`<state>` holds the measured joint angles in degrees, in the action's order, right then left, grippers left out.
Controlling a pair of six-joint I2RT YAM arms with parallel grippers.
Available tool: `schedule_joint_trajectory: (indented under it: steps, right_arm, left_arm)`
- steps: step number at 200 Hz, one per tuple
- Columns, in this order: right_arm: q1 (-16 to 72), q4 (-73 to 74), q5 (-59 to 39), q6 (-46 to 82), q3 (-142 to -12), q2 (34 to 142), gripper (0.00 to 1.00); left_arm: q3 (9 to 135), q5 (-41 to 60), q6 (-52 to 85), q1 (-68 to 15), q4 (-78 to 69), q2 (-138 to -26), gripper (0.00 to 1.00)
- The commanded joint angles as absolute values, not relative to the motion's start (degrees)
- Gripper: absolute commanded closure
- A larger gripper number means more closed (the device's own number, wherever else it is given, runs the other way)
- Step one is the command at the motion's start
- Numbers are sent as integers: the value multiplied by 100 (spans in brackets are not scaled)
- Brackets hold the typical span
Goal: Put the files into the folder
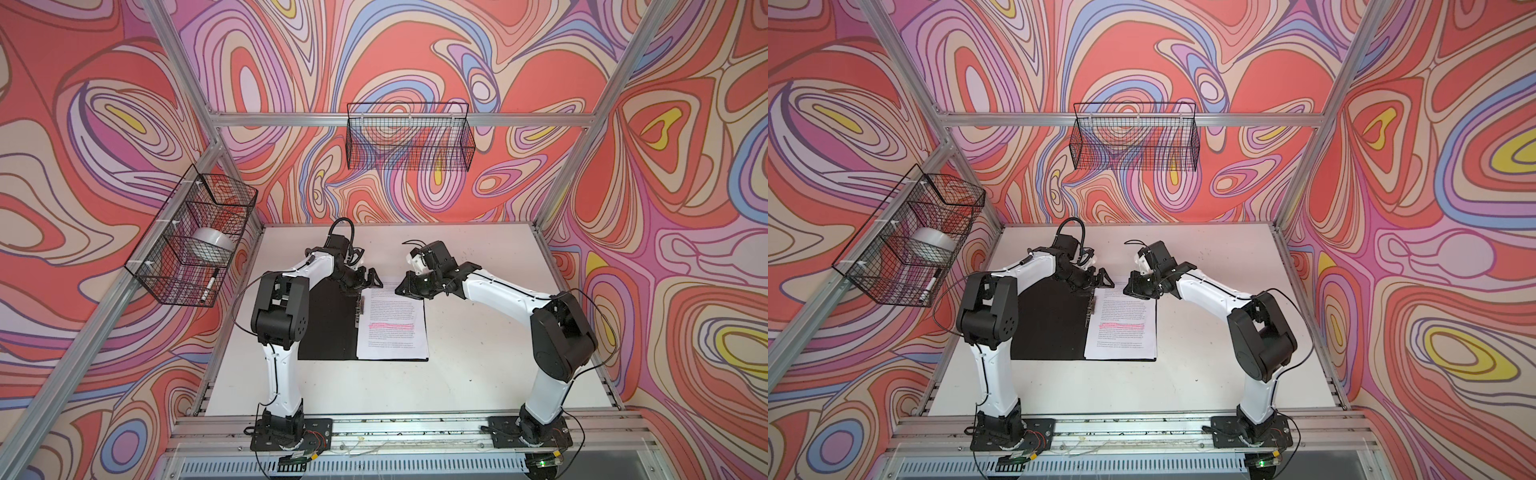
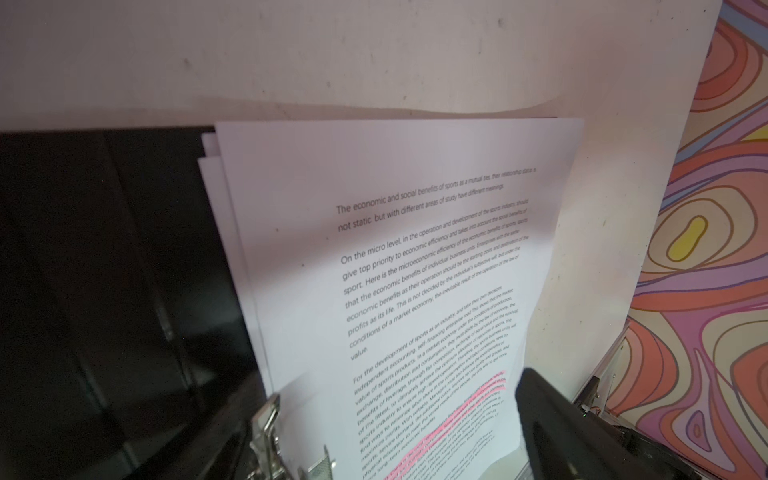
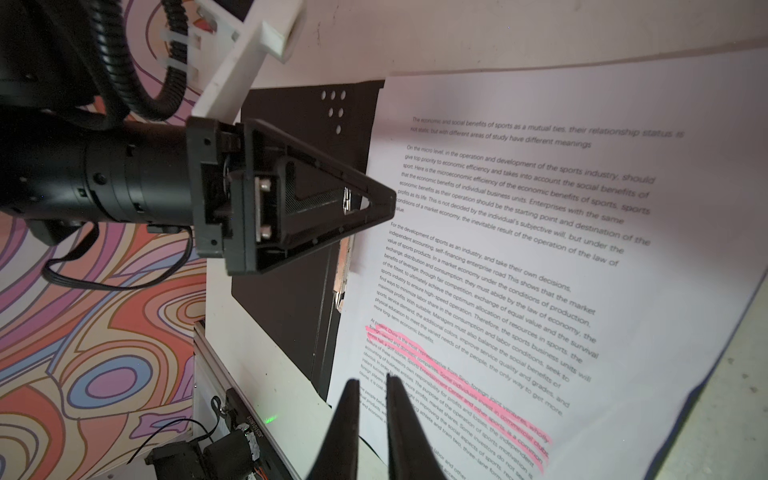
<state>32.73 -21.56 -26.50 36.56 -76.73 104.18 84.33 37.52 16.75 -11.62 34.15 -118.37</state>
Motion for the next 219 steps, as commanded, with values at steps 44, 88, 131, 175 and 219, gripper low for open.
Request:
schedule_joint_trajectory:
  steps: [44,88,131,175,219]
  right_arm:
    - [3201,-1907,-2733,3687,-7793,10547,86]
    - [2988,-2244,-2070,3873,-7815,10612,83]
    - [2514,-2063,-2034,3939,-7225,10529,78]
    - [2320,-2023,-2151,3662,-7148,10821,77]
    - [2259,-1803,-2309,3685,-7005,11065,78]
  left_arm:
    - [7981,4208,2065,-1072,3016,-11014,6]
    - [7811,4438,2063,-1072,3178,-10757,6]
    - [7746,4207,1794,-927,3542,-10442,6]
    - [7976,3696,1942,-377,4172,-10228,5]
    - [7589,3938,2307,21,4471,-10316,5]
